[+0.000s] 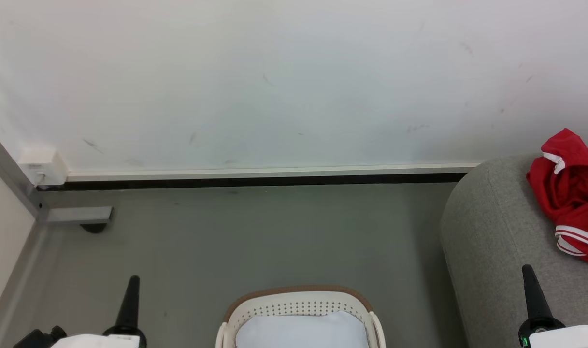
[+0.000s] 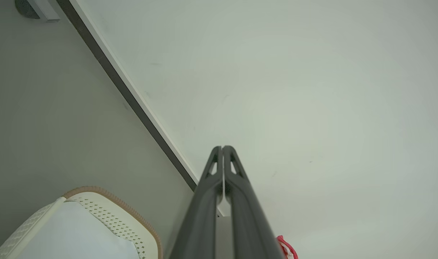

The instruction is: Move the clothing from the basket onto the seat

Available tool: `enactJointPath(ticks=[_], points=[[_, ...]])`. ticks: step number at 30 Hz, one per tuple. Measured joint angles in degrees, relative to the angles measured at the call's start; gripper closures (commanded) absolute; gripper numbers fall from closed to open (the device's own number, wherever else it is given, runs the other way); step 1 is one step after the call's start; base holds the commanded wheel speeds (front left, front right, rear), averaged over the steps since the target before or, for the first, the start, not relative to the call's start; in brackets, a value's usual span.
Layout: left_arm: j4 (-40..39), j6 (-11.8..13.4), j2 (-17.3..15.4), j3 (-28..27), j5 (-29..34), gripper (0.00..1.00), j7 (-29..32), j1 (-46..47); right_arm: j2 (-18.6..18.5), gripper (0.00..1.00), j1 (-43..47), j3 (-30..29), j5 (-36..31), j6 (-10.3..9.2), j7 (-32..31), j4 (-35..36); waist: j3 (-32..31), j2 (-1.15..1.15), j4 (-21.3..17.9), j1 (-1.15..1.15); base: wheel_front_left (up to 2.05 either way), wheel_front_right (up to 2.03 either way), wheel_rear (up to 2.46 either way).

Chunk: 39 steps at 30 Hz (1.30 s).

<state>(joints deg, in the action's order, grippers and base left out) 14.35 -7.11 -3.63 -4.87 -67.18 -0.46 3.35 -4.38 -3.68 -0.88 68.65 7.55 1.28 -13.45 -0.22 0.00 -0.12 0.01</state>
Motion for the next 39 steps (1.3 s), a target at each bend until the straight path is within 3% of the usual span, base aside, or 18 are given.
enactJointPath(ticks=[39], points=[[-0.12,-0.16,0.65,-1.11,-17.82,1.0,5.01,2.03,0.66,1.0,-1.59,-3.37,17.51,0.0,-5.09,-0.34,0.27,0.0,0.08,-0.01,0.0,0.0,0.0]])
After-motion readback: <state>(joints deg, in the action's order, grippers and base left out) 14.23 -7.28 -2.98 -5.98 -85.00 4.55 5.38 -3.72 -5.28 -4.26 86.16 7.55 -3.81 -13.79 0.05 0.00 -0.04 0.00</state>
